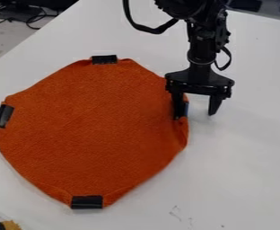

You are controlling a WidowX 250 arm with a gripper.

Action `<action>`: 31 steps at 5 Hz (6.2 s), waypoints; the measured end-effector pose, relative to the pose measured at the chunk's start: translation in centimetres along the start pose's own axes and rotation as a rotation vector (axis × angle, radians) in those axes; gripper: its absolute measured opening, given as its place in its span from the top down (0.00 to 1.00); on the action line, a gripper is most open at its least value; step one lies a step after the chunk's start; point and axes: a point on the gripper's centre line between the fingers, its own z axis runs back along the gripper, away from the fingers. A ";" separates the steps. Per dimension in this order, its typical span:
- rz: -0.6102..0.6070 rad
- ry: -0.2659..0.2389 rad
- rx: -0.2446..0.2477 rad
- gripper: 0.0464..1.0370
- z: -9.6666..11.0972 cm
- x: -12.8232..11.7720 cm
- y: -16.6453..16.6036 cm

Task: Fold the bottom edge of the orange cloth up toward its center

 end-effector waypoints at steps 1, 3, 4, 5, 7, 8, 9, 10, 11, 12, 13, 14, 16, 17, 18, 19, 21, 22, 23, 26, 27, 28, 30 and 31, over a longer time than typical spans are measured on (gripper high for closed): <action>0.002 0.007 0.004 0.04 -0.2 -0.1 0.1; -0.004 -0.003 0.055 0.04 0.4 -0.2 0.8; -0.027 -0.018 0.083 0.04 1.9 0.8 0.9; -0.028 -0.068 0.127 0.04 5.0 1.3 0.6; 0.204 -0.132 0.199 0.04 10.0 -4.7 5.3; 0.337 -0.121 0.219 0.04 10.7 -9.2 8.3; 0.433 -0.113 0.229 0.04 11.0 -12.8 9.4; 0.513 -0.102 0.218 0.04 9.9 -15.0 9.2; 0.556 -0.086 0.200 0.04 8.3 -16.6 9.4; 0.577 -0.062 0.198 0.04 7.2 -18.1 9.9; 0.617 -0.051 0.192 0.04 6.8 -19.8 10.5; 0.635 -0.056 0.173 0.04 6.1 -20.8 10.3; 0.609 -0.002 0.122 0.04 4.4 -20.3 10.4; 0.603 0.018 0.108 0.04 3.5 -20.1 10.8; 0.604 0.015 0.088 0.08 3.1 -19.8 10.9; 0.623 0.017 0.082 0.32 2.9 -19.8 11.0; 0.598 0.042 0.109 0.48 3.2 -19.5 11.0; 0.583 0.053 0.146 0.61 4.4 -18.1 10.6; 0.564 0.063 0.183 0.77 5.7 -16.8 10.2; 0.291 0.071 0.189 0.94 5.6 -7.3 13.1; 0.176 0.113 0.145 0.91 3.6 -3.9 14.0; 0.143 0.158 0.098 0.70 1.9 -2.7 14.2; 0.144 0.150 0.093 0.10 1.5 -2.5 14.1; 0.131 0.156 0.111 0.03 1.6 -2.5 14.0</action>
